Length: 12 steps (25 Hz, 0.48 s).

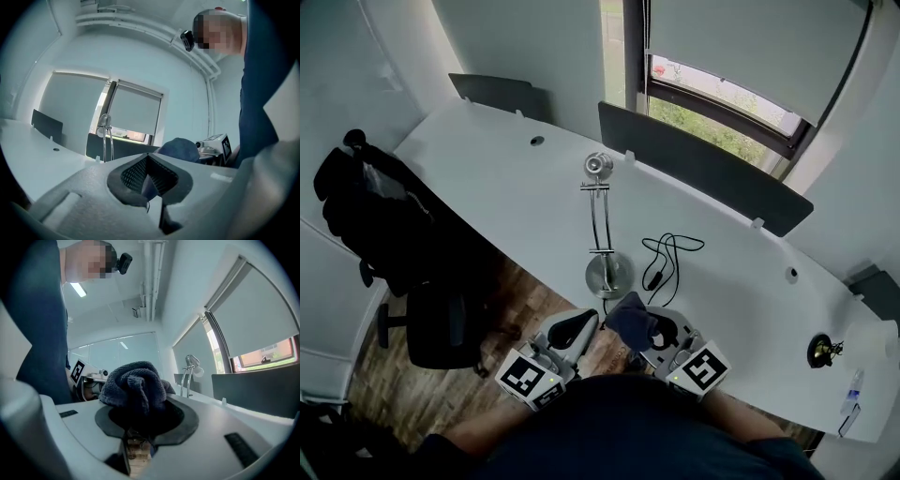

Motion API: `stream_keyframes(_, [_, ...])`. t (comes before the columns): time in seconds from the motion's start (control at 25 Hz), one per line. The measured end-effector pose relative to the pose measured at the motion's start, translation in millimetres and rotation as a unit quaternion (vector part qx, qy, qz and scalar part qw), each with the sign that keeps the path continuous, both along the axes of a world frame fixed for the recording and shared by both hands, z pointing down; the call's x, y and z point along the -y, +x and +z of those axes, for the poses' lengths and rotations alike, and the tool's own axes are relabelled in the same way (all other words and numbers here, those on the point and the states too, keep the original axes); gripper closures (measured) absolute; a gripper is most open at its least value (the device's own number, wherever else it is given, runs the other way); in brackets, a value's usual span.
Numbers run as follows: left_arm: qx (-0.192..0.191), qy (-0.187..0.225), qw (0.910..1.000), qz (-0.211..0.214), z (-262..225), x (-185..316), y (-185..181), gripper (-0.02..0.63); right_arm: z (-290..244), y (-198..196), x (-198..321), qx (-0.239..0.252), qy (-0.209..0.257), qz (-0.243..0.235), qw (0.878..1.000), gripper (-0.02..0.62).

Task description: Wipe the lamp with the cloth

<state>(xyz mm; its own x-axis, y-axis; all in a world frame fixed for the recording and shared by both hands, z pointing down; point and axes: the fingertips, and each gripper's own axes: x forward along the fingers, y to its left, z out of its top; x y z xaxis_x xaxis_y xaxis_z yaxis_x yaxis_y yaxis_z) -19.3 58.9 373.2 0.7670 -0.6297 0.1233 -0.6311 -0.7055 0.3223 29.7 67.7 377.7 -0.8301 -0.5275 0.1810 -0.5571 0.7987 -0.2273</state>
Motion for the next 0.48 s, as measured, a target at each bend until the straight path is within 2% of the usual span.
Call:
stream_keyframes(0.2, [0.008, -0.027, 0.9991, -0.032, 15, 36, 10, 0.598, 17, 18, 33, 0.002, -0.014, -0.017, 1.0, 0.466])
stream_keyframes(0.48, [0.014, -0.038, 0.9985, -0.037, 26, 74, 3, 0.598, 31, 20, 63, -0.004, -0.027, -0.008, 1.0, 0.466])
